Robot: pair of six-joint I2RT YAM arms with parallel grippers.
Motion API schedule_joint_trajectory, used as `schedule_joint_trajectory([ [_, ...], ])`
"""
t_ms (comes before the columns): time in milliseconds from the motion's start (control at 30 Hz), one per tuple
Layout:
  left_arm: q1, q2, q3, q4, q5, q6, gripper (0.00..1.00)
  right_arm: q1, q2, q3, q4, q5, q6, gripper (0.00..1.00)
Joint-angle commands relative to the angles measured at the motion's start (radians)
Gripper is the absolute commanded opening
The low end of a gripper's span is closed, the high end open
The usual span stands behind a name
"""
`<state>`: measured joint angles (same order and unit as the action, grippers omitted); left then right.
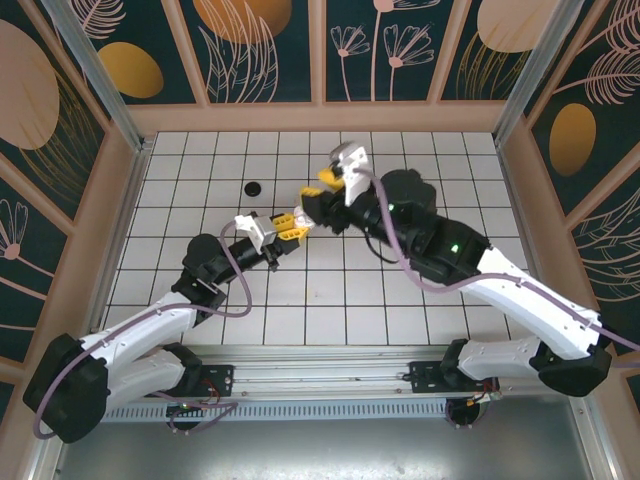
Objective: Insert wireless bluetooth earbuds into charging case
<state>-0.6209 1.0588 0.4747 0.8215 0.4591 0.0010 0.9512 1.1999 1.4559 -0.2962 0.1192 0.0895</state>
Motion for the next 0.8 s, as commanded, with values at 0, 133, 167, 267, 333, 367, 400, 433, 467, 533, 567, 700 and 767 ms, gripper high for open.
schedule_joint_trajectory([
  [0,0.028,0.004,0.016,-0.015,-0.016,-0.066,0.00,-0.128,0.044,0.054,-0.090,-0.030,0.151,0.48],
  [133,0.052,-0.013,0.018,-0.098,-0.051,-0.080,0.00,-0.273,0.132,0.064,-0.153,-0.054,0.260,0.48],
  [167,0.055,-0.019,0.019,-0.124,-0.064,-0.073,0.00,-0.301,0.156,0.066,-0.160,-0.074,0.283,0.48],
  [267,0.058,-0.059,0.024,-0.219,-0.120,-0.045,0.00,-0.365,0.263,0.081,-0.169,-0.112,0.357,0.47],
  [333,0.060,-0.090,0.022,-0.274,-0.168,-0.032,0.00,-0.390,0.342,0.099,-0.167,-0.142,0.397,0.45],
  [367,0.061,-0.108,0.023,-0.302,-0.195,-0.022,0.00,-0.398,0.389,0.112,-0.162,-0.153,0.417,0.45],
  [400,0.062,-0.122,0.024,-0.327,-0.214,-0.014,0.00,-0.399,0.429,0.123,-0.153,-0.164,0.432,0.44],
  [433,0.063,-0.140,0.020,-0.350,-0.237,-0.004,0.00,-0.399,0.471,0.136,-0.142,-0.173,0.449,0.43],
  [467,0.064,-0.159,0.018,-0.371,-0.256,0.002,0.00,-0.399,0.529,0.157,-0.132,-0.185,0.471,0.41],
  [533,0.064,-0.191,0.012,-0.406,-0.289,0.016,0.00,-0.398,0.636,0.214,-0.127,-0.212,0.502,0.39],
  [567,0.066,-0.207,0.010,-0.424,-0.299,0.024,0.00,-0.397,0.697,0.258,-0.138,-0.226,0.516,0.39],
  [700,0.067,-0.250,0.008,-0.488,-0.322,0.041,0.00,-0.371,0.969,0.548,-0.290,-0.208,0.505,0.39],
  [767,0.067,-0.266,0.009,-0.515,-0.329,0.041,0.00,-0.354,1.106,0.716,-0.372,-0.201,0.497,0.39],
])
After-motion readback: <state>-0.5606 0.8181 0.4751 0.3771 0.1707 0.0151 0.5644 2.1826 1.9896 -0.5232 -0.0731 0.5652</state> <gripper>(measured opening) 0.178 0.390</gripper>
